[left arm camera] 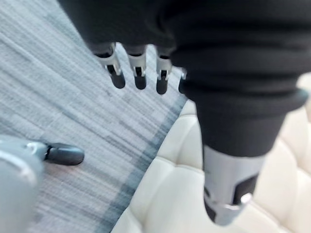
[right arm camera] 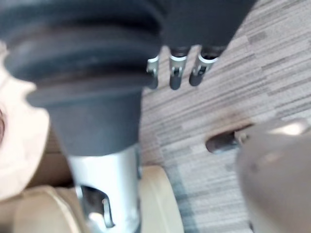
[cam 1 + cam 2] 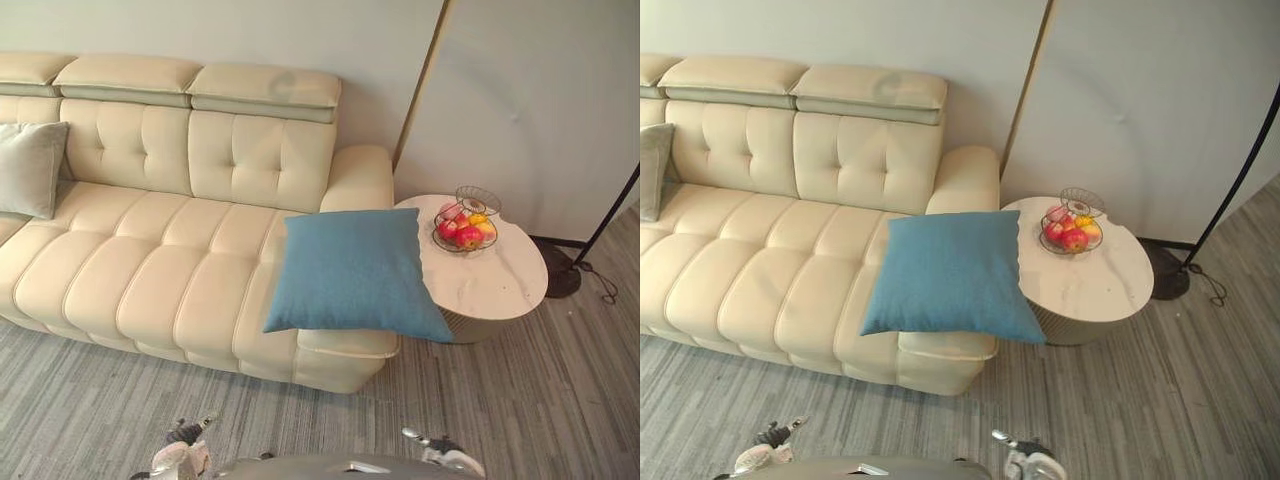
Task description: Pick up cushions and gather them together orderly.
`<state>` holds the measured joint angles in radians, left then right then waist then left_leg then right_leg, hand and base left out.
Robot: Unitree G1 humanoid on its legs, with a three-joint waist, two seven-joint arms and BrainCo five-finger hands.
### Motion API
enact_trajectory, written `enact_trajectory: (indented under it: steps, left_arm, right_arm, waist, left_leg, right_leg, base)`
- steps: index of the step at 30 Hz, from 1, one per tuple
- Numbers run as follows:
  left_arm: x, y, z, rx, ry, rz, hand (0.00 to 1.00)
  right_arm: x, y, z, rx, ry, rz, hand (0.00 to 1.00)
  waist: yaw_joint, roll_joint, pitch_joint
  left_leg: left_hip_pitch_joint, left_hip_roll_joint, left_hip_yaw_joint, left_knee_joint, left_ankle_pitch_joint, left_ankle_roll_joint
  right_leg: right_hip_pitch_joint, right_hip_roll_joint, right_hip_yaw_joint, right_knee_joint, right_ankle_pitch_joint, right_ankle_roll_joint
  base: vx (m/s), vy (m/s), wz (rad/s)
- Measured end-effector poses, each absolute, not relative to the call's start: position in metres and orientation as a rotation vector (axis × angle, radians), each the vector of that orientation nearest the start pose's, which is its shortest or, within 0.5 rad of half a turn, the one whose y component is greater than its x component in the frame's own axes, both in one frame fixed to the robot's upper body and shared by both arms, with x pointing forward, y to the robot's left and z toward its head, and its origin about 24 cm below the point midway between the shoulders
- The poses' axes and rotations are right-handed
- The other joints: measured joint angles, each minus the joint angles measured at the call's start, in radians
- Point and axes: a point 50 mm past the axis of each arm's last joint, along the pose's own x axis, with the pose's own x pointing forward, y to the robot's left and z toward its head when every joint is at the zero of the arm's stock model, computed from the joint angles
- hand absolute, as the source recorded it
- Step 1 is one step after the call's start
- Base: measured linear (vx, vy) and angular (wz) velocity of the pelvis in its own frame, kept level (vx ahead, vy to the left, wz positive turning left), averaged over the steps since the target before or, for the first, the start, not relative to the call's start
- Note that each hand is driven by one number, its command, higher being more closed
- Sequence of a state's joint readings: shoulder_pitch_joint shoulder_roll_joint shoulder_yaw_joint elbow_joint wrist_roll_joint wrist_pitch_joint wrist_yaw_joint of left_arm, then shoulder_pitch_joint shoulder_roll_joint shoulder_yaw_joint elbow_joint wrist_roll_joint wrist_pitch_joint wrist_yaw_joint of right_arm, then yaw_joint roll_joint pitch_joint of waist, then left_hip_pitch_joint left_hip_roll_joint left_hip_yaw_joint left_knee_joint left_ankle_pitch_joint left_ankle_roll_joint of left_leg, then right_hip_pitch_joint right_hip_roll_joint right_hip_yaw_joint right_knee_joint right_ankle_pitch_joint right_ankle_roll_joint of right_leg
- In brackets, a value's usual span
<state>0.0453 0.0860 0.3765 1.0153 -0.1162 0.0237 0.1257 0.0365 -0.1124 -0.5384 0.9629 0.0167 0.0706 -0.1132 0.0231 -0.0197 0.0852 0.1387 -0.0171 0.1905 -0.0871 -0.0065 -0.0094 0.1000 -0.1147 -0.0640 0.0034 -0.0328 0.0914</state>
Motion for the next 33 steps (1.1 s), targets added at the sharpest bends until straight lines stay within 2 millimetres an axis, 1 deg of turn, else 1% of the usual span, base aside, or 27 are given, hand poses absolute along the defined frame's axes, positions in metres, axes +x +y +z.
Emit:
enact_trajectory:
  steps: [1, 2, 3, 4, 5, 7, 8, 9, 10, 11, 13, 14, 15, 16, 17, 19, 20, 21, 23, 24, 26, 27, 28, 30, 31, 33]
  left_arm:
    - [0.107, 0.248, -0.146, -0.143, 1.004, 0.598, 0.0]
    - [0.111, 0.257, -0.142, -0.13, 0.979, 0.609, 0.0]
    - [0.113, 0.262, -0.139, -0.119, 0.964, 0.615, 0.0]
    - [0.116, 0.27, -0.134, -0.101, 0.941, 0.625, 0.0]
    - [0.117, 0.272, -0.133, -0.096, 0.935, 0.627, 0.0]
    - [0.125, 0.281, -0.125, -0.073, 0.883, 0.631, 0.0]
    - [0.127, 0.283, -0.122, -0.069, 0.87, 0.631, 0.0]
    - [0.133, 0.285, -0.118, -0.064, 0.838, 0.63, 0.0]
    - [0.139, 0.287, -0.112, -0.065, 0.801, 0.632, 0.0]
    - [0.141, 0.288, -0.109, -0.066, 0.784, 0.633, 0.0]
    - [0.153, 0.297, -0.096, -0.051, 0.707, 0.636, 0.0]
    - [0.156, 0.298, -0.093, -0.051, 0.691, 0.637, 0.0]
    - [0.165, 0.298, -0.086, -0.043, 0.651, 0.622, 0.0]
    - [0.171, 0.297, -0.082, -0.035, 0.627, 0.608, 0.0]
    - [0.174, 0.296, -0.08, -0.03, 0.616, 0.599, 0.0]
    - [0.187, 0.29, -0.072, -0.01, 0.568, 0.556, 0.0]
    - [0.196, 0.287, -0.067, 0.0, 0.545, 0.53, 0.0]
    - [0.2, 0.286, -0.065, 0.003, 0.538, 0.52, 0.0]
    - [0.216, 0.279, -0.058, 0.016, 0.501, 0.48, 0.0]
    - [0.22, 0.277, -0.055, 0.018, 0.491, 0.471, 0.0]
    - [0.242, 0.264, -0.045, 0.031, 0.445, 0.413, 0.0]
    - [0.245, 0.261, -0.043, 0.035, 0.437, 0.4, 0.0]
    - [0.256, 0.252, -0.038, 0.045, 0.416, 0.361, 0.0]
    - [0.27, 0.243, -0.028, 0.054, 0.38, 0.323, 0.0]
    - [0.283, 0.236, -0.018, 0.062, 0.341, 0.299, 0.0]
    - [0.294, 0.23, -0.008, 0.069, 0.308, 0.281, 0.0]
  right_arm:
    - [0.107, -0.285, -0.132, 0.124, 0.96, -0.718, 0.0]
    - [0.111, -0.297, -0.125, 0.103, 0.922, -0.737, 0.0]
    - [0.114, -0.304, -0.12, 0.094, 0.898, -0.75, 0.0]
    - [0.121, -0.316, -0.11, 0.079, 0.848, -0.776, 0.0]
    - [0.124, -0.32, -0.106, 0.071, 0.831, -0.781, 0.0]
    - [0.138, -0.335, -0.088, 0.029, 0.741, -0.792, 0.0]
    - [0.142, -0.338, -0.083, 0.023, 0.717, -0.794, 0.0]
    - [0.15, -0.343, -0.072, 0.003, 0.667, -0.795, 0.0]
    - [0.157, -0.348, -0.062, -0.017, 0.618, -0.796, 0.0]
    - [0.161, -0.349, -0.058, -0.024, 0.598, -0.794, 0.0]
    - [0.18, -0.353, -0.036, -0.057, 0.499, -0.778, 0.0]
    - [0.184, -0.354, -0.032, -0.064, 0.478, -0.771, 0.0]
    - [0.196, -0.354, -0.019, -0.097, 0.425, -0.74, 0.0]
    - [0.205, -0.353, -0.011, -0.127, 0.392, -0.71, 0.0]
    - [0.208, -0.353, -0.007, -0.132, 0.375, -0.695, 0.0]
    - [0.227, -0.346, 0.008, -0.151, 0.308, -0.629, 0.0]
    - [0.237, -0.342, 0.015, -0.177, 0.282, -0.589, 0.0]
    - [0.24, -0.339, 0.019, -0.188, 0.27, -0.572, 0.0]
    - [0.264, -0.323, 0.036, -0.24, 0.204, -0.459, 0.0]
    - [0.268, -0.32, 0.04, -0.25, 0.193, -0.442, 0.0]
    - [0.291, -0.303, 0.058, -0.264, 0.122, -0.362, 0.0]
    - [0.295, -0.298, 0.062, -0.267, 0.109, -0.344, 0.0]
    - [0.306, -0.286, 0.069, -0.279, 0.081, -0.299, 0.0]
    - [0.317, -0.274, 0.078, -0.291, 0.05, -0.255, 0.0]
    - [0.325, -0.266, 0.087, -0.294, 0.02, -0.232, 0.0]
    - [0.332, -0.258, 0.096, -0.289, -0.008, -0.207, 0.0]
  waist:
    - [-0.008, 0.001, 0.0]
    - [-0.013, 0.001, 0.0]
    - [-0.017, 0.0, 0.0]
    - [-0.017, -0.002, -0.002]
    - [-0.018, -0.002, -0.003]
    - [-0.026, -0.002, -0.005]
    - [-0.032, -0.002, -0.004]
    - [-0.043, -0.002, -0.004]
    - [-0.048, 0.0, -0.005]
    - [-0.048, 0.001, -0.005]
    - [-0.049, 0.003, -0.006]
    - [-0.051, 0.003, -0.006]
    - [-0.057, 0.006, -0.006]
    - [-0.061, 0.014, -0.003]
    - [-0.063, 0.017, -0.005]
    - [-0.068, 0.029, -0.005]
    - [-0.072, 0.035, 0.0]
    - [-0.072, 0.036, 0.001]
    - [-0.08, 0.047, 0.007]
    - [-0.08, 0.05, 0.01]
    - [-0.08, 0.062, 0.035]
    - [-0.08, 0.067, 0.04]
    - [-0.081, 0.076, 0.05]
    - [-0.081, 0.081, 0.065]
    - [-0.082, 0.086, 0.085]
    - [-0.081, 0.086, 0.091]
  left_leg:
    - [0.001, 0.002, 0.005, 0.0, -0.005, -0.002]
    - [0.001, 0.004, 0.008, 0.0, -0.01, -0.004]
    - [0.001, 0.006, 0.013, 0.0, -0.012, -0.005]
    - [0.002, 0.01, 0.032, 0.0, -0.017, -0.007]
    - [0.001, 0.011, 0.037, 0.0, -0.017, -0.007]
    - [0.002, 0.015, 0.059, 0.002, -0.021, -0.011]
    - [0.001, 0.016, 0.062, 0.007, -0.022, -0.011]
    - [0.002, 0.016, 0.067, 0.007, -0.022, -0.012]
    - [0.007, 0.02, 0.078, 0.008, -0.027, -0.019]
    - [0.009, 0.022, 0.084, 0.008, -0.029, -0.022]
    - [0.01, 0.035, 0.1, 0.008, -0.031, -0.025]
    - [0.008, 0.036, 0.104, 0.008, -0.031, -0.025]
    - [-0.003, 0.037, 0.109, 0.008, -0.031, -0.025]
    - [-0.01, 0.038, 0.109, 0.008, -0.031, -0.025]
    - [-0.015, 0.039, 0.11, 0.008, -0.031, -0.025]
    - [-0.031, 0.041, 0.112, 0.011, -0.035, -0.019]
    - [-0.059, 0.043, 0.11, 0.046, -0.054, -0.011]
    - [-0.071, 0.044, 0.11, 0.061, -0.058, -0.011]
    - [-0.127, 0.041, 0.11, 0.105, -0.061, -0.013]
    - [-0.137, 0.039, 0.108, 0.108, -0.061, -0.013]
    - [-0.18, 0.033, 0.106, 0.119, -0.053, -0.002]
    - [-0.19, 0.032, 0.105, 0.122, -0.052, 0.0]
    - [-0.217, 0.031, 0.101, 0.125, -0.045, 0.009]
    - [-0.252, 0.027, 0.093, 0.13, -0.033, 0.017]
    - [-0.277, 0.027, 0.085, 0.132, -0.02, 0.02]
    - [-0.305, 0.027, 0.084, 0.13, -0.004, 0.022]
  right_leg:
    - [0.0, 0.002, 0.003, -0.005, -0.001, -0.001]
    - [0.0, 0.005, 0.006, -0.008, -0.001, -0.002]
    - [0.0, 0.007, 0.01, -0.011, 0.0, 0.001]
    - [-0.009, 0.012, 0.028, -0.012, 0.0, 0.0]
    - [-0.013, 0.014, 0.035, -0.012, 0.001, 0.0]
    - [-0.029, 0.019, 0.055, -0.013, 0.002, 0.0]
    - [-0.032, 0.02, 0.057, -0.014, 0.003, 0.0]
    - [-0.032, 0.021, 0.056, -0.015, 0.003, 0.0]
    - [-0.032, 0.026, 0.059, -0.015, 0.005, -0.001]
    - [-0.033, 0.028, 0.062, -0.015, 0.006, -0.003]
    - [-0.047, 0.038, 0.08, -0.013, 0.024, -0.013]
    - [-0.051, 0.039, 0.082, -0.013, 0.025, -0.014]
    - [-0.066, 0.04, 0.084, -0.012, 0.032, -0.013]
    - [-0.076, 0.042, 0.084, -0.012, 0.04, -0.015]
    - [-0.083, 0.043, 0.084, -0.011, 0.044, -0.014]
    - [-0.109, 0.045, 0.09, -0.002, 0.054, -0.016]
    - [-0.126, 0.044, 0.09, 0.013, 0.054, -0.016]
    - [-0.136, 0.042, 0.091, 0.02, 0.055, -0.015]
    - [-0.175, 0.033, 0.09, 0.023, 0.073, -0.013]
    - [-0.181, 0.032, 0.088, 0.022, 0.076, -0.012]
    - [-0.218, 0.028, 0.082, 0.018, 0.088, -0.01]
    - [-0.226, 0.028, 0.081, 0.017, 0.091, -0.009]
    - [-0.248, 0.022, 0.083, 0.012, 0.101, -0.013]
    - [-0.272, 0.017, 0.083, -0.001, 0.115, -0.012]
    - [-0.283, 0.017, 0.081, -0.019, 0.137, -0.016]
    - [-0.308, 0.017, 0.082, -0.028, 0.155, -0.02]
  base:
    - [0.03, -0.035, -0.12]
    - [0.03, -0.031, -0.13]
    - [0.05, -0.035, -0.25]
    - [0.05, -0.027, -0.29]
    - [0.1, -0.042, -0.37]
    - [0.13, -0.034, -0.29]
    - [0.13, -0.035, -0.18]
    - [0.1, -0.043, -0.16]
    - [0.09, -0.047, -0.18]
    - [0.07, -0.053, -0.3]
    - [0.04, -0.053, -0.34]
    - [0.01, -0.056, -0.26]
    - [-0.01, -0.048, -0.14]
    - [-0.01, -0.048, -0.12]
    - [-0.02, -0.025, -0.09]
    - [-0.06, -0.02, -0.11]
    - [-0.05, -0.012, -0.05]
    - [-0.08, -0.005, -0.02]
    - [-0.1, -0.005, -0.04]
    - [-0.12, -0.011, 0.03]
    - [-0.15, -0.022, 0.03]
    - [-0.15, -0.017, 0.02]
    - [-0.12, -0.003, 0.05]
    - [-0.16, -0.008, 0.11]
    - [-0.18, -0.019, 0.12]
    - [-0.13, -0.019, 0.06]
